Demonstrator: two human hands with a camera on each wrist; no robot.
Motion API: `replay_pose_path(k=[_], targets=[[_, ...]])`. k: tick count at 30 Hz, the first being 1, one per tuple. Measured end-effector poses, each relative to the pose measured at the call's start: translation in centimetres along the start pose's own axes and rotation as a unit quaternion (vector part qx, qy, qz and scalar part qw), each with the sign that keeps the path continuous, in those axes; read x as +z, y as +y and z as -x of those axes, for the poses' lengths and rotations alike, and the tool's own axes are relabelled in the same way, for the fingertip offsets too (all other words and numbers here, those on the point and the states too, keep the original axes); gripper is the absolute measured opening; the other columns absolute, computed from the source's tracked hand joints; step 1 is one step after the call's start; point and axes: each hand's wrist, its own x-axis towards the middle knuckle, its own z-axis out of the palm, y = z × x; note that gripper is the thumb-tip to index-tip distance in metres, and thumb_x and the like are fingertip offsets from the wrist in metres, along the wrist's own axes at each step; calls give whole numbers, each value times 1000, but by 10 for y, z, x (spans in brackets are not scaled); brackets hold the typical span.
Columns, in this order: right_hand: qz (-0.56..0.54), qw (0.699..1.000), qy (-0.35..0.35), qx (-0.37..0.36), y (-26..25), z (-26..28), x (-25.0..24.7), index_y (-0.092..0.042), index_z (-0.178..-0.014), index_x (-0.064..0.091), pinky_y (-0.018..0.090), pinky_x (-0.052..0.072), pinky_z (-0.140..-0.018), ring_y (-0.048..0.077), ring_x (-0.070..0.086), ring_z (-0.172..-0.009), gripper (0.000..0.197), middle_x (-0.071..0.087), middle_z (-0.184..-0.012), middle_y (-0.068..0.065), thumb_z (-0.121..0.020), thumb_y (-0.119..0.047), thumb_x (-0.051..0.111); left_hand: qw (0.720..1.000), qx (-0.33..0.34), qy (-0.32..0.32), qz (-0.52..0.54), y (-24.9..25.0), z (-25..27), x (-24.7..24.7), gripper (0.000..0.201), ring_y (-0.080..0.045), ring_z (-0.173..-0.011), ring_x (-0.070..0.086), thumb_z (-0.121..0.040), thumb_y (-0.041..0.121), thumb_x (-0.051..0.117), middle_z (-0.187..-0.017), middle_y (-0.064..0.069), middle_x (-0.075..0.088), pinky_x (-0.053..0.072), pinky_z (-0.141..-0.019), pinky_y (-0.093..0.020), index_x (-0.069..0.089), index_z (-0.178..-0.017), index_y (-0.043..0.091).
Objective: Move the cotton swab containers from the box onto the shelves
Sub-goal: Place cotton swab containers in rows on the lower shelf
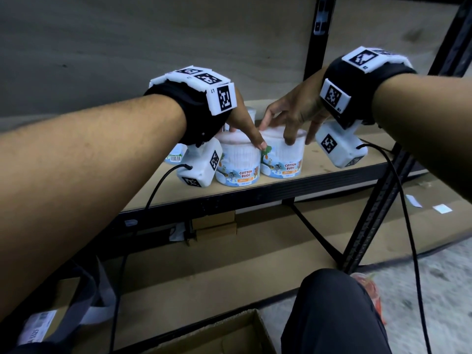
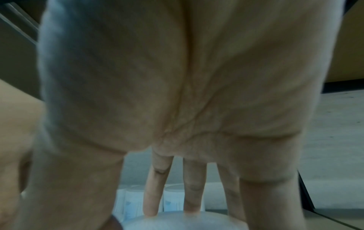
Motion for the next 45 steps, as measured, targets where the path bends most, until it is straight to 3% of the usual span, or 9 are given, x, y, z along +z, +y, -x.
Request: replay_pose_path(k=[3,7,9,16,22,27,34,39,45], targets=[[-8,1000,9,1,-3,6,3,-26,-134,49,31,59,-68,30,47,-132,62,47,-147,12,-84,8,63,1000,7,5,5,0,5,0,87,-16,-61,59,-69,65,74,-109,-8,60,44,-55,-23,55,-130,5],[21,996,86,-11,-14,14,8,-20,-142,45,34,38,-98,20,32,-137,51,39,-150,7,-96,2,47,999,11,16,39,-11,8,-1,96,-20,-64,62,-72,70,67,-125,-14,62,53,-69,-26,45,-142,7],[35,994,104,-11,-24,21,7,-20,-145,43,31,32,-89,18,25,-142,52,35,-152,3,-97,0,44,998,3,6,59,-20,8,-4,100,-29,-76,67,-71,73,66,-127,-16,60,56,-84,-36,41,-145,9],[98,988,109,-40,-67,31,6,-17,-146,42,23,39,-54,18,39,-131,48,36,-152,2,-99,-8,48,994,-17,85,72,-71,13,-23,75,-36,-86,72,-67,62,78,-109,-14,67,60,-75,-48,63,-110,2],[128,983,113,-73,-103,17,9,-17,-148,39,12,46,-37,20,37,-137,49,35,-153,3,-100,-16,50,987,-13,150,-50,-113,26,-35,59,-29,-99,64,-79,58,68,-113,-8,66,56,-88,-37,65,-115,11],[105,981,134,-89,-127,-7,13,-31,-150,32,43,55,-88,31,52,-123,68,40,-149,3,-91,-42,64,979,-22,174,-104,-148,24,-37,71,-26,-122,53,-78,62,67,-135,-2,57,44,-101,-34,54,-135,21],[139,964,192,-118,-154,-34,24,-33,-154,19,30,40,-88,26,41,-135,82,34,-155,1,-87,-57,61,980,-34,157,-116,-186,11,-28,94,-22,-144,30,-77,64,66,-159,0,28,29,-114,-34,26,-154,26],[154,960,196,-123,-169,-52,33,-31,-156,15,32,34,-104,25,36,-140,87,35,-156,0,-86,-58,61,982,-34,142,-116,-197,-2,-17,96,-21,-144,30,-77,63,67,-159,1,26,27,-113,-32,22,-155,29],[188,957,189,-114,-182,-65,38,-29,-154,23,29,36,-98,24,37,-139,79,36,-155,0,-89,-53,60,985,-47,122,-115,-201,-15,-9,96,-22,-141,36,-74,67,66,-156,2,34,32,-112,-34,24,-154,34]])
